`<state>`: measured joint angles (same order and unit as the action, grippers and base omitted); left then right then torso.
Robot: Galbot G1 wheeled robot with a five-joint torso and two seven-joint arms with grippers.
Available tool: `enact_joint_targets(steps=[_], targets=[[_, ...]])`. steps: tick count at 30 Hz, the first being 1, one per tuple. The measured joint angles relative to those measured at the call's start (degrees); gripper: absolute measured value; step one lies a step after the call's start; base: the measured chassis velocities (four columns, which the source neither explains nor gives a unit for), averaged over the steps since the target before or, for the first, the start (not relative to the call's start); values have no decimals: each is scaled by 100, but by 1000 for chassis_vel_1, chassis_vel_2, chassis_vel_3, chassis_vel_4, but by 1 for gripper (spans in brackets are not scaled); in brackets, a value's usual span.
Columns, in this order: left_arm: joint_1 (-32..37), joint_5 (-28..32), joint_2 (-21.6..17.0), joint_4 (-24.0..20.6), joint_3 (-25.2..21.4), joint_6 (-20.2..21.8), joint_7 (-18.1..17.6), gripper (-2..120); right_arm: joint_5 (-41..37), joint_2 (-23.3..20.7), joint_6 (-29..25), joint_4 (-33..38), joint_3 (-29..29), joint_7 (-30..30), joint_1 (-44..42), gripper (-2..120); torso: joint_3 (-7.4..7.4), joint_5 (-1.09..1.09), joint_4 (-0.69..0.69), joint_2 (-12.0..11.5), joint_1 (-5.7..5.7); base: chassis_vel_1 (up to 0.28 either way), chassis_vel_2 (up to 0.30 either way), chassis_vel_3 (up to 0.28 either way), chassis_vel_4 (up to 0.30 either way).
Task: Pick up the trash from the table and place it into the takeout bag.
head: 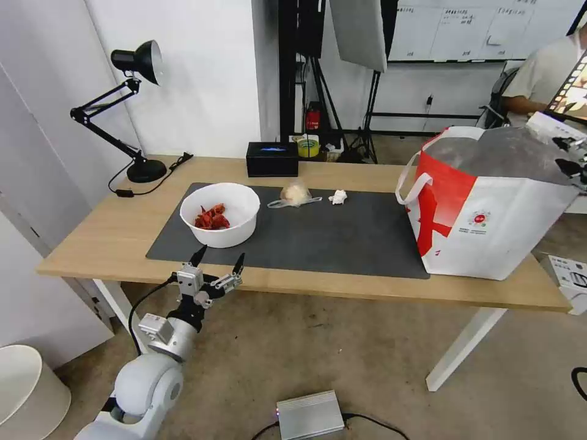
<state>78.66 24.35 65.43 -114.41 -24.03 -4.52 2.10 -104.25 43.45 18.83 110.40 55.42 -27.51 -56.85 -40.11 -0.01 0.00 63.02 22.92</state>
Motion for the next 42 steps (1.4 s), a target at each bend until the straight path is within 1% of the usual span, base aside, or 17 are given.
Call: enact_joint_targets(steps=[2,4,5,8,9,13,14,18,19,23,25,32,33,36,38,39,42], targets=[[25,0,12,-28,-18,-1,0,100,556,52,-156,170,5,621,-237,78,0,0,0,0,0,0,0,0,0],[31,0,16,-35,-22,-1,1,100,719,66,-196,214,4,763,-299,80,0,0,0,0,0,0,0,0,0],[49,0,24,-58,-36,-2,2,100,1166,98,-303,346,-11,1103,-485,87,0,0,0,0,0,0,0,0,0],[100,-1,30,-102,-74,-2,10,100,1969,185,-622,671,-38,1785,-977,98,0,1,0,0,0,0,0,0,0],[100,-1,30,-102,-74,-2,10,100,1969,185,-622,671,-38,1785,-977,98,0,1,0,0,0,0,0,0,0],[129,-7,41,-133,-92,-5,23,100,2659,265,-1017,995,-87,2304,-1441,100,0,0,1,1,0,0,0,0,0],[129,-7,41,-133,-92,-5,23,100,2659,265,-1017,995,-87,2304,-1441,100,0,0,1,1,0,0,0,0,0],[170,-32,79,-187,-90,-6,27,100,3622,465,-1321,1360,-205,2695,-1973,100,1,0,0,1,0,0,0,0,0],[170,-32,79,-187,-90,-6,27,100,3622,465,-1321,1360,-205,2695,-1973,100,1,0,0,1,0,0,0,0,0],[229,-86,105,-198,-94,-7,27,100,4511,864,-1554,1638,-381,2949,-2494,100,1,0,0,1,0,0,0,0,0],[235,-95,107,-199,-98,-7,27,100,4609,930,-1591,1669,-416,2973,-2564,100,1,-1,0,1,-1,0,0,0,0],[281,-194,108,-256,-109,-4,9,100,5854,1453,-2036,1839,-785,3167,-3132,100,1,0,1,1,-1,0,0,0,0],[285,-248,112,-256,-109,-3,5,100,6105,1566,-2131,1849,-840,3188,-3237,100,1,0,0,1,-1,0,0,0,0],[288,-283,113,-247,-109,-3,3,100,6386,1680,-2234,1838,-884,3206,-3330,100,1,0,0,1,-1,0,0,0,0],[290,-338,117,-189,-102,-6,1,100,6924,1865,-2495,1733,-920,3254,-3464,100,1,0,0,1,-1,0,0,0,0],[290,-338,117,-189,-102,-6,1,100,6924,1865,-2495,1733,-920,3254,-3464,100,1,0,0,1,-1,0,0,0,0],[272,-391,153,-133,-79,-27,-1,100,7775,2145,-3000,1432,-969,3334,-3566,100,1,0,0,1,-1,0,0,0,0]])
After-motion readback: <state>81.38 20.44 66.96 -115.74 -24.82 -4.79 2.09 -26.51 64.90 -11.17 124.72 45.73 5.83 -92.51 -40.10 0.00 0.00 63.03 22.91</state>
